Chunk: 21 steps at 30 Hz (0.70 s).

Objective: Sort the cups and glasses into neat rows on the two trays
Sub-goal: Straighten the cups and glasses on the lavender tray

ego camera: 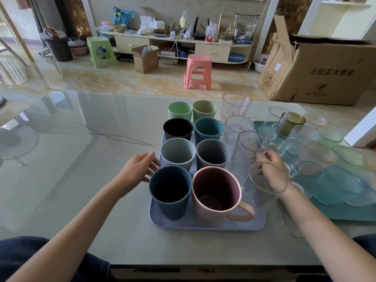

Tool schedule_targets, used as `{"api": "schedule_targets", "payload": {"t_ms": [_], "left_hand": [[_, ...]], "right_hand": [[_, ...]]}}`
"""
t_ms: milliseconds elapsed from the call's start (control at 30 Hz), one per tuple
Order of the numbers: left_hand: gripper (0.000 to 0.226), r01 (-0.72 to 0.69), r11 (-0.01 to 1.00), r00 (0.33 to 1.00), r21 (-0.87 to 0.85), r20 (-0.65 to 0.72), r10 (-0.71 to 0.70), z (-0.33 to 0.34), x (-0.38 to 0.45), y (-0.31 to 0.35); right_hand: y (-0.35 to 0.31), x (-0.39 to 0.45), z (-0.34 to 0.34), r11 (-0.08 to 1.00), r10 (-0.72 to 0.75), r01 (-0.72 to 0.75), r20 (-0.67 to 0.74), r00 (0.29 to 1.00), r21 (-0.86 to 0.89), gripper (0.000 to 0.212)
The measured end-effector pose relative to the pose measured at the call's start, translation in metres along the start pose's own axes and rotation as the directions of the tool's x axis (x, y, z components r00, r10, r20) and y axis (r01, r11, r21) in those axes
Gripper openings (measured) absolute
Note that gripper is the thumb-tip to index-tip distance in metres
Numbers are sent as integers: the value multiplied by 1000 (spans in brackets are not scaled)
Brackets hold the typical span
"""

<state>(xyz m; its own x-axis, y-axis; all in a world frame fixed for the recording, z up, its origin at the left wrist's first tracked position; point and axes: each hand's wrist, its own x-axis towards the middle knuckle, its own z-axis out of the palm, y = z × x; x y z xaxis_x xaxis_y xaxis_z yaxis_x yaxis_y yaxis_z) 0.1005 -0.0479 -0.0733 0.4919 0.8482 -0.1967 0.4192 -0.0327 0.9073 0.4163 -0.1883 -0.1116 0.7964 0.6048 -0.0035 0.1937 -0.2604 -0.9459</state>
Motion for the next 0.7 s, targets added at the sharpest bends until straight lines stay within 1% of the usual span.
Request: {"api": "schedule_targets", "payload": {"t_ms": [67,100,133,167,267,333,400,467,567,633,700], "left_hand": [[38,-27,992,991,-126,-134,10,-1,21,-2],[37,-42,981,985,-190,-175,8,0,34,-2],[37,-53,969,981,-242,-195,5,0,48,-1],[39,-58,958,981,-281,-195,2,1,63,1],[51,-52,938,990,-344,-139,4,6,105,6],[59,-40,915,996,-402,-89,5,9,131,8],[67,-24,888,999,-460,-53,0,7,154,9],[75,2,864,1000,-503,-11,-8,2,173,9],[82,41,845,996,-533,86,5,-3,190,16],[84,67,828,986,-556,165,30,-3,199,25],[87,112,827,973,-552,230,22,-3,209,35]], "right_hand": [[-10,12,8,997,-49,52,-55,997,52,11],[-16,21,13,990,-47,55,-56,997,132,10],[-23,30,18,971,-26,34,-37,999,237,11],[-30,43,23,952,-3,7,-15,1000,306,14],[-40,80,35,956,31,-57,96,995,286,29],[-47,94,42,923,77,-130,158,984,361,36],[-52,109,45,872,93,-190,228,969,450,42],[-51,129,49,845,113,-235,270,956,480,52],[-51,147,57,819,70,-284,406,911,498,69],[-47,162,63,789,71,-329,453,888,520,72],[-47,173,67,771,98,-406,538,837,490,76]]}}
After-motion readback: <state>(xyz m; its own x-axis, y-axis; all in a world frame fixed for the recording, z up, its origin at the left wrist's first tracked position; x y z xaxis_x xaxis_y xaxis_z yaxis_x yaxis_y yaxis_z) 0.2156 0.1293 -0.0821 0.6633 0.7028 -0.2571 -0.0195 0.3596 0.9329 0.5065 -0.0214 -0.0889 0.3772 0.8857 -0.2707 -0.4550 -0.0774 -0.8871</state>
